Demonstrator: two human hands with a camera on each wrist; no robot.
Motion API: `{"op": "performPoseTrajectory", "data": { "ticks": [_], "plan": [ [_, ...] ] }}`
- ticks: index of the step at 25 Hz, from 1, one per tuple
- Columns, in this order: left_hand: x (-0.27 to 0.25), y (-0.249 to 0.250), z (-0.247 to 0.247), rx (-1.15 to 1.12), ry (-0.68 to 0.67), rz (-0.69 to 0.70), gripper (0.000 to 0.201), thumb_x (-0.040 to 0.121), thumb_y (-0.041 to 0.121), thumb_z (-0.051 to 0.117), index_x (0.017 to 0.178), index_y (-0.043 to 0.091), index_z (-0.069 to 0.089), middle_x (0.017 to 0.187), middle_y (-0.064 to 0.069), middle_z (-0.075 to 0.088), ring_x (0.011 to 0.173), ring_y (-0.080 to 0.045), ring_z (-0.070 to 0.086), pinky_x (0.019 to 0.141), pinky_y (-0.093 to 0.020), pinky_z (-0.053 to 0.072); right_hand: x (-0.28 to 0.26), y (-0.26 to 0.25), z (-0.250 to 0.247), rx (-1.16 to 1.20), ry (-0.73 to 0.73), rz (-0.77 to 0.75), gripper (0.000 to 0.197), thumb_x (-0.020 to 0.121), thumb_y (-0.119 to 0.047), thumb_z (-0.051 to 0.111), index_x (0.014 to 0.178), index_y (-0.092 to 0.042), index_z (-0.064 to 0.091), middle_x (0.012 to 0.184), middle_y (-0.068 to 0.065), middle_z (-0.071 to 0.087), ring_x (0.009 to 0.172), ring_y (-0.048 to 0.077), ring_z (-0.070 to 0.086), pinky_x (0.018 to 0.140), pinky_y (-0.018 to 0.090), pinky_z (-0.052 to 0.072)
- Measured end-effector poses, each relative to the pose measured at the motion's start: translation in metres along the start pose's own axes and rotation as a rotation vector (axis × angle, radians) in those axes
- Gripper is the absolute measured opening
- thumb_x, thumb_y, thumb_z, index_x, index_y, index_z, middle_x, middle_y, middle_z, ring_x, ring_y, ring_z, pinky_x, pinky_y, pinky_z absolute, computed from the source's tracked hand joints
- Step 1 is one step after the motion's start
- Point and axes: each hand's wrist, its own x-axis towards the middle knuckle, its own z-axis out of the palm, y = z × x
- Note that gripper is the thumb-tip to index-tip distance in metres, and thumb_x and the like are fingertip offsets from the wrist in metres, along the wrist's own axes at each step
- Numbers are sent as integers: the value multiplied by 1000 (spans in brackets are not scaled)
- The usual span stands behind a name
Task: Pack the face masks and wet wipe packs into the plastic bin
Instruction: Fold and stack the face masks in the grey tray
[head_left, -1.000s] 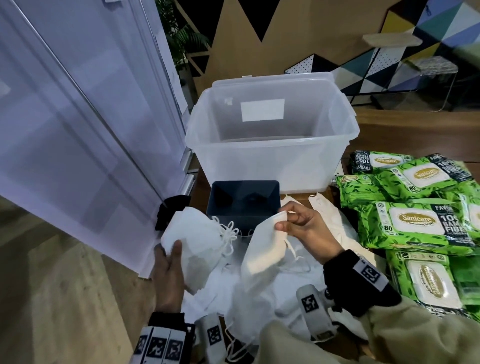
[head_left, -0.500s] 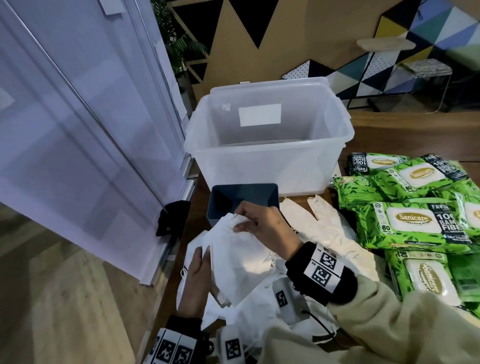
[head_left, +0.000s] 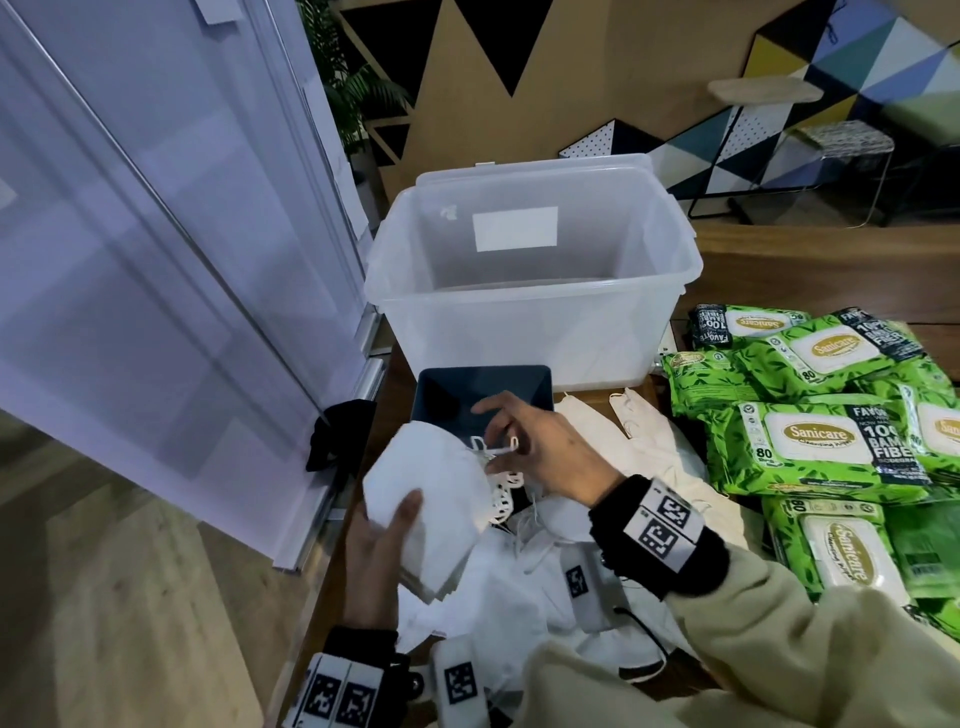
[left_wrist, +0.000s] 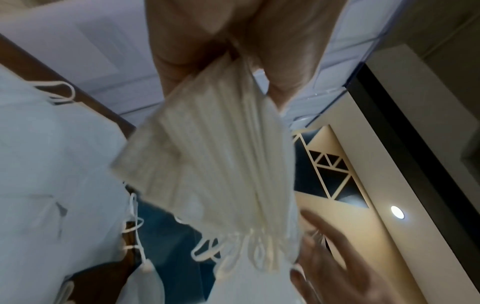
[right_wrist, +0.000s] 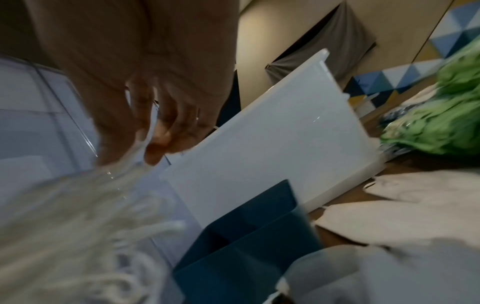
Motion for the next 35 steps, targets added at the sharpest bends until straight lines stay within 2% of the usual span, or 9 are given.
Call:
{"op": "performPoseTrajectory", "data": {
  "ticks": [4,9,14,18,22,24,27,31,35],
  "plan": [
    [12,1,-12,-146,104,-66,35,87,25,63,119,14,60,111,-5,69,101,-25,65,72,-37,57,-16,18,-9,73,274,35,23,83,-1,65,99,-17,58,86,1,62,72,3,52,69,7,41],
    [19,3,20,-208,13,-69,49,83,33,68,124,10,56,119,-9,66,107,-28,64,87,-43,54,-29,2,30,315,-481,359,19,97,-35,42,106,-20,51,100,4,59,90,18,57,81,29,47],
    [21,4,48,-288,55,-129,40,93,34,54,126,13,46,124,-10,60,102,-22,63,84,-42,53,-12,-1,40,943,-272,305,49,88,-15,63,132,-19,41,119,5,63,107,24,62,89,39,53],
    [11,1,50,-344,-55,-150,46,95,35,49,134,12,41,124,-8,61,112,-21,61,95,-42,49,0,-11,23,795,-169,236,56,81,3,67,124,-26,45,121,-1,62,109,7,61,95,26,50],
    [25,4,28,-258,-175,-147,65,75,38,73,126,6,49,111,-1,69,103,-14,65,71,-22,55,-2,1,4,612,-218,228,59,79,-2,71,130,-14,44,126,8,60,115,18,58,95,31,50],
    [34,8,17,-300,-254,-188,90,54,46,87,128,8,52,116,-6,68,108,-23,64,76,-33,57,-2,10,0,485,-318,222,71,77,-8,74,137,-15,36,132,3,54,121,14,52,100,30,47],
    [36,10,19,-323,-330,-170,70,69,28,80,128,4,52,122,-14,64,111,-29,62,80,-37,56,0,13,1,330,-424,211,87,80,-10,73,146,-18,17,142,-6,39,129,7,40,104,17,39],
    [44,8,25,-306,-287,-147,80,59,34,85,127,6,53,122,-15,64,113,-31,61,92,-50,51,6,10,-8,270,-441,234,93,81,-10,71,147,-18,6,143,-10,29,129,5,33,93,0,35],
    [66,23,37,-329,-296,-148,73,66,30,82,128,6,53,122,-13,64,112,-29,62,93,-51,50,28,14,-26,197,-499,233,96,77,-11,75,146,-17,9,143,-3,33,132,11,34,106,21,37]
  ]
}}
